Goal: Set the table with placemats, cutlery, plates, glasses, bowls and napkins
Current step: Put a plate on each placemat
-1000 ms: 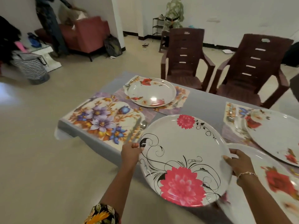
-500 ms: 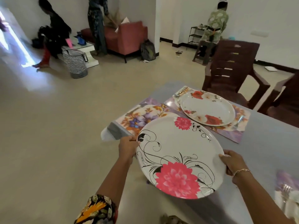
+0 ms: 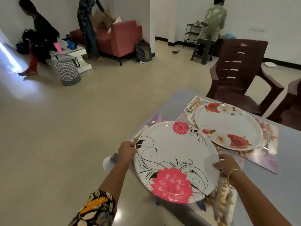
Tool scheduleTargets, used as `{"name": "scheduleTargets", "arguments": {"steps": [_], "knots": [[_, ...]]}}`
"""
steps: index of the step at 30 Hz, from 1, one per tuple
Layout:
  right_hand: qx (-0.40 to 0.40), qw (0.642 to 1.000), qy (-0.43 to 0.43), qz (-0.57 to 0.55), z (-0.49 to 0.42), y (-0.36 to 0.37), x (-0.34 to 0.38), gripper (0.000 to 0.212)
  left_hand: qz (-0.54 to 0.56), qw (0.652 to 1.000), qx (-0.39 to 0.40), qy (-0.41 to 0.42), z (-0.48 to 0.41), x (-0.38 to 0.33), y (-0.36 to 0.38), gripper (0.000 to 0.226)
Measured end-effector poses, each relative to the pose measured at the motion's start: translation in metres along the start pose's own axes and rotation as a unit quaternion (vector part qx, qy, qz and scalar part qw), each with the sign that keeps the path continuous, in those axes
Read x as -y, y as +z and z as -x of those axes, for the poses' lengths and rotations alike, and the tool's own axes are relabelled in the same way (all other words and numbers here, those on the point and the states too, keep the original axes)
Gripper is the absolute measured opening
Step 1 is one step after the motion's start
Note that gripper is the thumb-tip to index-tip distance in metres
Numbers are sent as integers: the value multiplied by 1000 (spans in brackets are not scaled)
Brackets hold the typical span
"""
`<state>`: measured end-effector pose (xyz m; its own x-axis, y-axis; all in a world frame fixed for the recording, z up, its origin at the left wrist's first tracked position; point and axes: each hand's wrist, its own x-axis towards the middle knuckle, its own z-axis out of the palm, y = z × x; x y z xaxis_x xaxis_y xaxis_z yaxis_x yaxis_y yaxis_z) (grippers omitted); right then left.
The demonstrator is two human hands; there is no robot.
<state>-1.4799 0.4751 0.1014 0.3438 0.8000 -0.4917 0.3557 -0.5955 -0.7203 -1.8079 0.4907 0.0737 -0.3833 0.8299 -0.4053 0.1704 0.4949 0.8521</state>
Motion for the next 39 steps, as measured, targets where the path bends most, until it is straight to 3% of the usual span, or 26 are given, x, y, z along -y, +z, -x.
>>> {"name": "scheduleTargets", "arguments": {"steps": [7,10,14,22,32,39], "knots": [[-22,996,40,80,-18,16,0,14,-101,994,27,16,-39,-8,7,19],[-41,992,59,102,-16,23,-3,9,-140,989,50,26,-45,-18,7,30],[-66,986,64,139,-12,29,-6,26,-156,985,75,29,-52,-24,7,36],[-123,979,68,147,-12,39,-17,41,-186,973,105,90,-62,-25,8,17],[-175,978,73,86,-8,45,-23,41,-205,967,113,105,-65,-19,12,27],[-192,976,48,89,25,53,-23,37,-353,904,78,228,-42,-12,6,19]]}}
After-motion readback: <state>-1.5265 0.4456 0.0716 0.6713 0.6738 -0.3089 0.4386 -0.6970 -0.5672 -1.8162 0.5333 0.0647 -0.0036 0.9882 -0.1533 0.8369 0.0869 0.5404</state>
